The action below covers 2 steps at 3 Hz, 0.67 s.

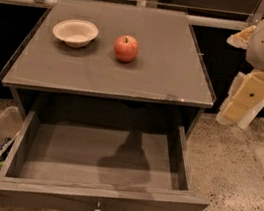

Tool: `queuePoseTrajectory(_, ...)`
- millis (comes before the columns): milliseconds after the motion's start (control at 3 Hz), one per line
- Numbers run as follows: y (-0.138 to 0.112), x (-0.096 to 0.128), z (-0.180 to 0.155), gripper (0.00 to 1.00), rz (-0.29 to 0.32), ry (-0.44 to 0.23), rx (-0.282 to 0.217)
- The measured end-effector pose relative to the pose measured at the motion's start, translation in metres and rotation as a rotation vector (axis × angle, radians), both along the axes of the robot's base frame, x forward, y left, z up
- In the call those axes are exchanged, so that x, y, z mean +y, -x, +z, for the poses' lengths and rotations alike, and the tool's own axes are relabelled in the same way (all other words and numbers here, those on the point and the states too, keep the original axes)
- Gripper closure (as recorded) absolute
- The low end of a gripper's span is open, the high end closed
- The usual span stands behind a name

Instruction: Place apple into top drawer

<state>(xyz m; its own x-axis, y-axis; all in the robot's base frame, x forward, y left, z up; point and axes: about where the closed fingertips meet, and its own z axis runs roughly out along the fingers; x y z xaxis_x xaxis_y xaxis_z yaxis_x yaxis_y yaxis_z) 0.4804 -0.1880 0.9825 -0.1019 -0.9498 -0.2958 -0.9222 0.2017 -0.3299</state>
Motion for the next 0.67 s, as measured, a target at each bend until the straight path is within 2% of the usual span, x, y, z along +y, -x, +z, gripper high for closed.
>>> queuePoseTrajectory(333,-0.033,0.018,0.001,0.0,0.039,-0.036,-0.041)
queuePoseTrajectory(667,-0.06,0.035,-0.004,0.0,0.043,-0.084,-0.046)
